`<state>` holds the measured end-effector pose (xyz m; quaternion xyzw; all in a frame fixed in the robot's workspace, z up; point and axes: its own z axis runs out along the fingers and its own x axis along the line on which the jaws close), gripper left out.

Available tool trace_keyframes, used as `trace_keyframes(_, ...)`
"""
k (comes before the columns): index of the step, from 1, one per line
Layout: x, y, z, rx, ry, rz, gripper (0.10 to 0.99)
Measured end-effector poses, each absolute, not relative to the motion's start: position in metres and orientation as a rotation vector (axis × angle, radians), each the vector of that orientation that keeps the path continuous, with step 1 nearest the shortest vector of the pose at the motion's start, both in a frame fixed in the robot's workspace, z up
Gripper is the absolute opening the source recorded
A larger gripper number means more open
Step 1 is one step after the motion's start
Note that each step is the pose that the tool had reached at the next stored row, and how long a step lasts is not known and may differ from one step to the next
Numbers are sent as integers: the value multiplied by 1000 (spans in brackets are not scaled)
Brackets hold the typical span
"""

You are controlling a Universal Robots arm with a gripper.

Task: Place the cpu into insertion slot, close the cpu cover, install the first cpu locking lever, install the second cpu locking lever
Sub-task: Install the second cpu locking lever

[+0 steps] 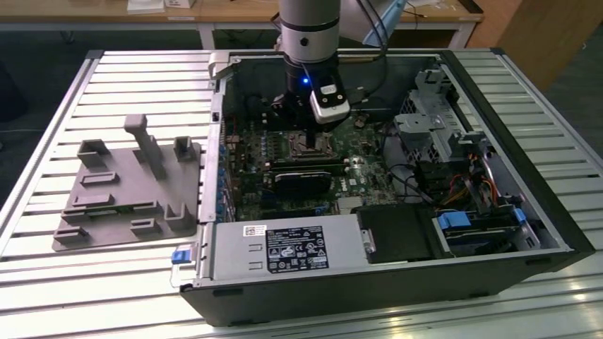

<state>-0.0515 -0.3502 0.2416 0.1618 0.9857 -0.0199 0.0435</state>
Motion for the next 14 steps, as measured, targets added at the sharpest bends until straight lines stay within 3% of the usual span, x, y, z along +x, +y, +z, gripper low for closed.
trace_keyframes(14, -52, -351, 238, 393, 3028, -55, 102)
